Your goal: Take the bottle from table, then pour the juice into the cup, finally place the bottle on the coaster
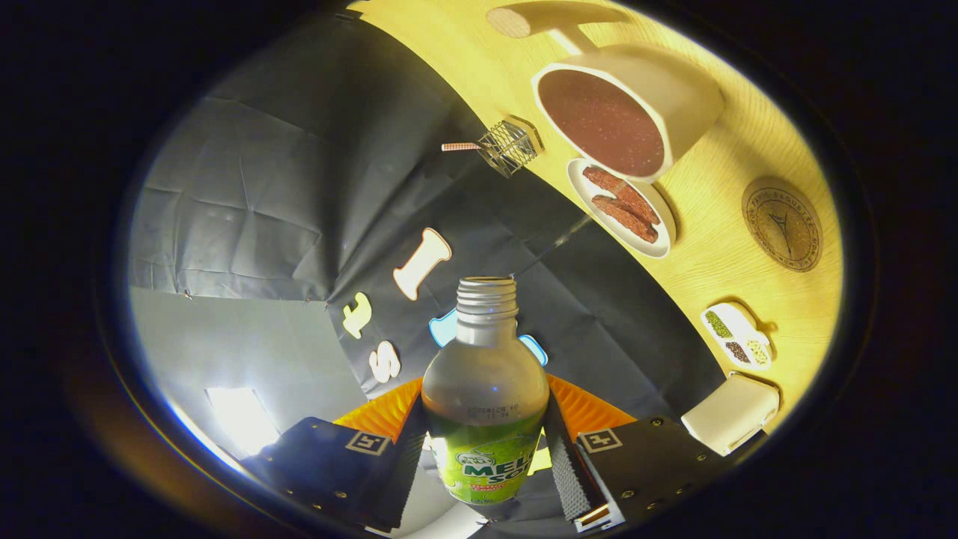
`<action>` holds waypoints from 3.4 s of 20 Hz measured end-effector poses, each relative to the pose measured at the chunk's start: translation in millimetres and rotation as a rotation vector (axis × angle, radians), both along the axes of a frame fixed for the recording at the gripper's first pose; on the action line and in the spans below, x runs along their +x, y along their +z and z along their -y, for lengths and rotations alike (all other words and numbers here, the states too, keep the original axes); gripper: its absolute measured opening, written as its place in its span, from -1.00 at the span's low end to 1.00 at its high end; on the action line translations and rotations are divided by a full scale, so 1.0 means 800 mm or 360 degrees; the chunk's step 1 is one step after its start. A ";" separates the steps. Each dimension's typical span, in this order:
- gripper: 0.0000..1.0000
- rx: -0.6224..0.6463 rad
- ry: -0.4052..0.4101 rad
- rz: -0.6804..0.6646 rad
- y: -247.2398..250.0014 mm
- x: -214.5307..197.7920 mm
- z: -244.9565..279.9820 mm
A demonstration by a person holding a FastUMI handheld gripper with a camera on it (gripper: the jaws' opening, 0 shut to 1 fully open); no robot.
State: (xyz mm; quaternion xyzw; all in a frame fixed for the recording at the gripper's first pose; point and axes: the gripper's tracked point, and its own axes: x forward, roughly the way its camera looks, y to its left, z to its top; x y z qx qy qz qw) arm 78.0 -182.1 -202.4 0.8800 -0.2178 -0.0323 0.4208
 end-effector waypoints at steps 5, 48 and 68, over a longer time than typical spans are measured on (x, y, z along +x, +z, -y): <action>0.53 -0.0005 -0.0020 -0.0030 -0.016 -0.001 0.014; 0.52 -0.0433 0.0128 -0.0282 -0.050 -0.013 -0.001; 0.53 -0.1823 0.0301 -0.0708 -0.025 -0.007 -0.052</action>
